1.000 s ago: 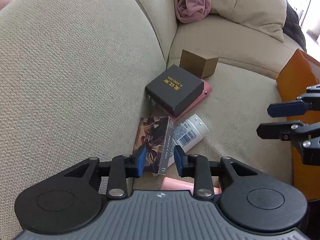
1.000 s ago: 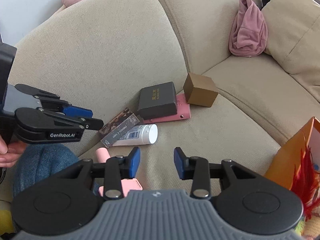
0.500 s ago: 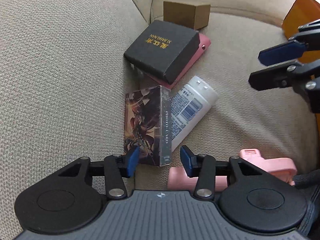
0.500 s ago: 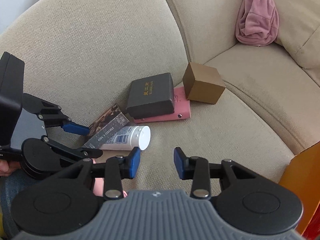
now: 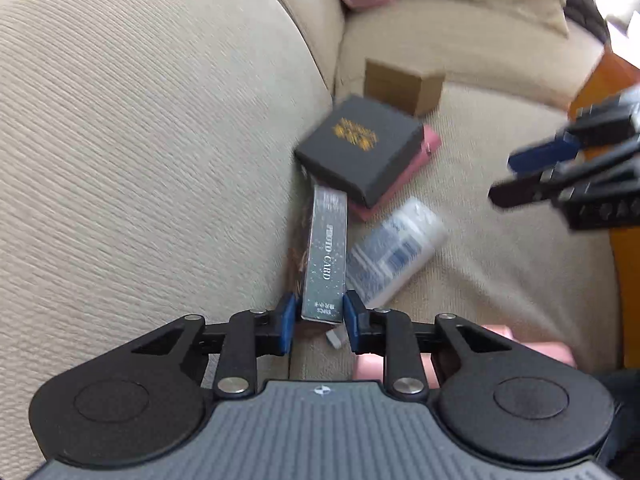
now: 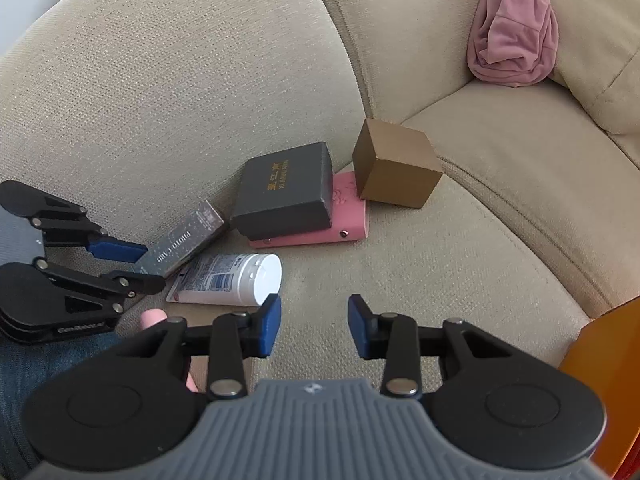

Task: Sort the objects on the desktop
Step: 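Move the left tool to the dark red small box while the right tool reaches the pink wallet, then grasp the dark red box with the left tool while the right tool grasps the pink card wallet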

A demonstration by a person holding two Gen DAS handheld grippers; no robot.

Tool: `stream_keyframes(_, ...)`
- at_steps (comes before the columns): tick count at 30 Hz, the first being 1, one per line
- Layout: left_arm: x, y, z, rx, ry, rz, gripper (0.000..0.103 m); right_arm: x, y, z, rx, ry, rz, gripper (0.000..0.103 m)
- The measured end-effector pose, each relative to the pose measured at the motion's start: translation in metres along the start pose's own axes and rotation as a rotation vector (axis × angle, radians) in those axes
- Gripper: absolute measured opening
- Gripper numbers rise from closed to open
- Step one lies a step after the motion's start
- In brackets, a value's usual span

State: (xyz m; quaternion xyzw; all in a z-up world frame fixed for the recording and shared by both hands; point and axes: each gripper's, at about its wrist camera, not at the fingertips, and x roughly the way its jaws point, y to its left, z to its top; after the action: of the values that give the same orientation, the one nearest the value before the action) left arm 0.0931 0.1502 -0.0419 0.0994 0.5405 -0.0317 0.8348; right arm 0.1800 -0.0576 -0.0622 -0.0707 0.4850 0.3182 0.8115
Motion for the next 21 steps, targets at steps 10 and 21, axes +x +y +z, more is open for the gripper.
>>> stream_keyframes(10,0.001,0.031,0.032,-0.221,-0.119,-0.027,0.028,0.016,-0.020,0.028,0.142,-0.009,-0.015,0.035)
stream_keyframes(21,0.020,0.033,0.029,-0.285,-0.106,-0.084,0.029,0.078,-0.066,0.052,0.453,0.095,0.074,0.035)
